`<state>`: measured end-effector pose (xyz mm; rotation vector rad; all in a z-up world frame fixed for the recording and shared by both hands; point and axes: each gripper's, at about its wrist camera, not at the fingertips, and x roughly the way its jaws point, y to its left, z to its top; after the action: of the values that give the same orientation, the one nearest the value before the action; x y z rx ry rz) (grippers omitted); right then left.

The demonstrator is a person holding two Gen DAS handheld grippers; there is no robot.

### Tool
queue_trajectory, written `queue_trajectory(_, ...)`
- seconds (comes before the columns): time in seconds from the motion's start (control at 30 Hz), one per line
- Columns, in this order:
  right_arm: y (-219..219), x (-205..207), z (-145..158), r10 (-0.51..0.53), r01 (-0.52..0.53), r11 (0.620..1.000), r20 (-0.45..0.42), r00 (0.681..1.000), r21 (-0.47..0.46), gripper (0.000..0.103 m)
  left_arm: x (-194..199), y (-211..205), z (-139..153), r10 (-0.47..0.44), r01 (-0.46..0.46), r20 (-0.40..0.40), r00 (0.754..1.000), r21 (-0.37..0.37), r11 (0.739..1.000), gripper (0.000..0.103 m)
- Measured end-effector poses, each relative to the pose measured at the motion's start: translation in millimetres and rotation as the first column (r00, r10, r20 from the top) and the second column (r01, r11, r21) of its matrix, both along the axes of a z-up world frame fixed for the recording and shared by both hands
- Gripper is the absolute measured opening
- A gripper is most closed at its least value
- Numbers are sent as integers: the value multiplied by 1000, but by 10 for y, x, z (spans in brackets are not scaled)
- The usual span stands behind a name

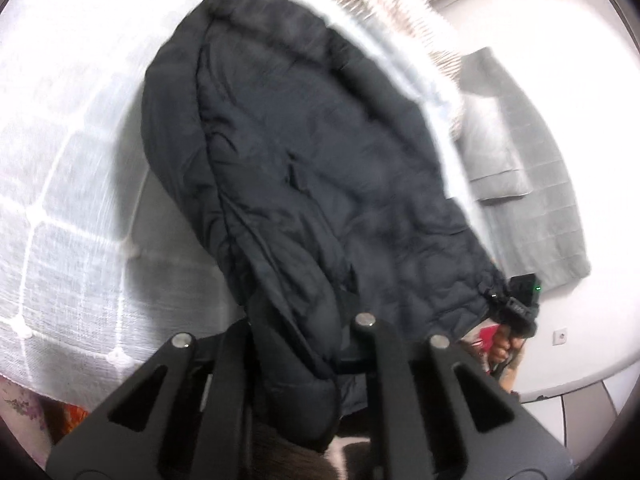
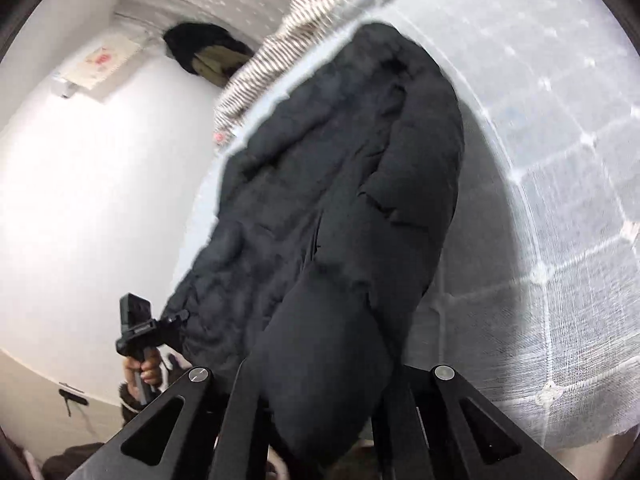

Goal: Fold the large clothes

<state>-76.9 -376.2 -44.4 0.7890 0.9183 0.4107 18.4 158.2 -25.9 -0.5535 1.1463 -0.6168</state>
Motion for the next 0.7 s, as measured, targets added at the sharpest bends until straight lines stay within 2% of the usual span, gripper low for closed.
queue_trajectory(0.23, -33, -353, 597, -40, 36, 999, 167, 985, 31, 6, -307, -2, 772, -36, 50, 192, 981, -70, 996, 12)
queue_trajectory(0.47, -216, -897, 1219, -120, 104, 992, 321, 939, 67, 6, -599, 234, 1454, -8, 74, 352, 936, -175, 982, 12)
queue_trajectory(0.6, -247, -952, 1463, -163, 144, 987, 376, 912, 78, 6, -543, 348, 1607, 43, 37, 396, 917, -192, 981, 12)
queue_trajectory(0.7, -180, -688, 1557, -171, 162, 985, 376, 911, 54, 6, -314, 337, 1592, 76, -4, 387, 919, -183, 983, 12)
